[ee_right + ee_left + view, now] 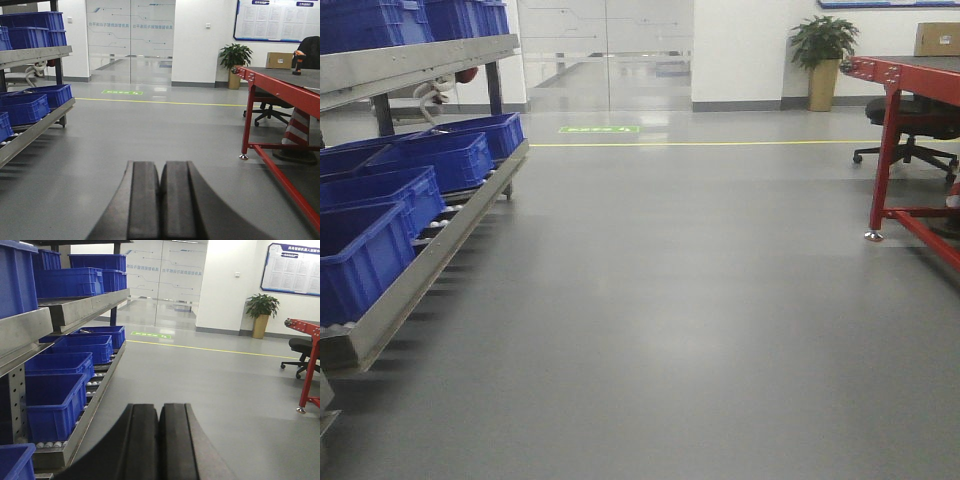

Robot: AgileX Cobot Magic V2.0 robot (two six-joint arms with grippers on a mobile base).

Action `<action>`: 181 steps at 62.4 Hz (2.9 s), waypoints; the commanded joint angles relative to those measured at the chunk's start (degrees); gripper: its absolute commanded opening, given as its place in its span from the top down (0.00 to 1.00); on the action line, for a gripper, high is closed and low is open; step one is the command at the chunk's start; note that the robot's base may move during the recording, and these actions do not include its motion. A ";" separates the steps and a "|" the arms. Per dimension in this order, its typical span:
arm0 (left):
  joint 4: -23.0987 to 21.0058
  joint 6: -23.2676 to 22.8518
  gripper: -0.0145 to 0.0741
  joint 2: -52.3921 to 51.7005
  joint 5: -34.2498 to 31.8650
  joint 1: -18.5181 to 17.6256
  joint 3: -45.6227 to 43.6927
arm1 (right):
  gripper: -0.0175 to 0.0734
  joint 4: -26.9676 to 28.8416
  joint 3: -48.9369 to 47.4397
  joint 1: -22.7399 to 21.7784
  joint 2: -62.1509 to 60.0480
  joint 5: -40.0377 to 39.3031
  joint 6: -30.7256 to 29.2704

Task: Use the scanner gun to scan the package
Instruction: 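Drive the base forward along the aisle past the blue bins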

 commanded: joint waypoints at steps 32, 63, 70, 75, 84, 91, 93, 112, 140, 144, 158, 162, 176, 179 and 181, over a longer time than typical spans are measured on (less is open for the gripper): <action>0.13 0.29 0.96 -0.17 -1.31 0.17 -0.13 | 0.99 0.00 -0.03 0.12 -0.06 -0.92 0.04; 0.13 0.29 0.96 -0.17 -1.31 0.17 -0.13 | 0.99 0.00 -0.03 -0.02 -0.06 -1.02 0.04; 0.13 0.29 0.96 -0.17 -1.31 0.17 -0.13 | 0.99 0.00 -0.03 -0.02 -0.06 -1.02 0.04; 0.13 0.29 0.96 -0.17 -1.31 0.17 -0.13 | 0.99 0.00 -0.03 -0.02 -0.06 -1.02 0.04; 0.13 0.29 0.96 -0.17 -1.31 0.17 -0.13 | 0.99 0.00 -0.03 -0.02 -0.06 -1.02 0.04; 0.13 0.29 0.96 -0.17 -1.31 0.17 -0.13 | 0.99 0.00 -0.03 -0.02 -0.06 -1.02 0.04; 0.13 0.29 0.96 -0.17 -1.31 0.17 -0.13 | 0.99 0.00 -0.03 -0.02 -0.06 -1.02 0.04; 0.13 0.29 0.96 -0.17 -1.31 0.17 -0.13 | 0.99 0.00 -0.03 -0.02 -0.06 -1.02 0.04; 0.13 0.29 0.96 -0.17 -1.31 0.65 -0.13 | 0.99 0.00 -0.03 -0.25 -0.06 -1.02 0.04; 0.13 0.29 0.96 -0.17 -1.31 0.53 -0.13 | 0.99 0.00 -0.03 -1.11 -0.06 -1.02 0.04; 0.13 0.29 0.96 -0.17 -1.31 -2.68 -0.13 | 0.99 0.00 -0.03 -3.48 -0.06 -1.02 0.04; 0.13 0.29 0.96 -0.17 -1.31 -2.68 -0.13 | 0.99 0.00 -0.03 -3.48 -0.06 -1.02 0.04; 0.13 0.29 0.96 -0.17 -1.31 -1.64 -0.13 | 0.99 0.00 -0.03 -3.48 -0.06 -1.02 0.04; 0.13 0.29 0.96 -0.17 -1.31 -1.64 -0.13 | 0.99 0.00 -0.03 -3.48 -0.06 -1.02 0.04; 0.13 0.29 0.96 -0.17 -1.31 -1.64 -0.13 | 0.99 0.00 -0.03 -3.48 -0.06 -1.02 0.04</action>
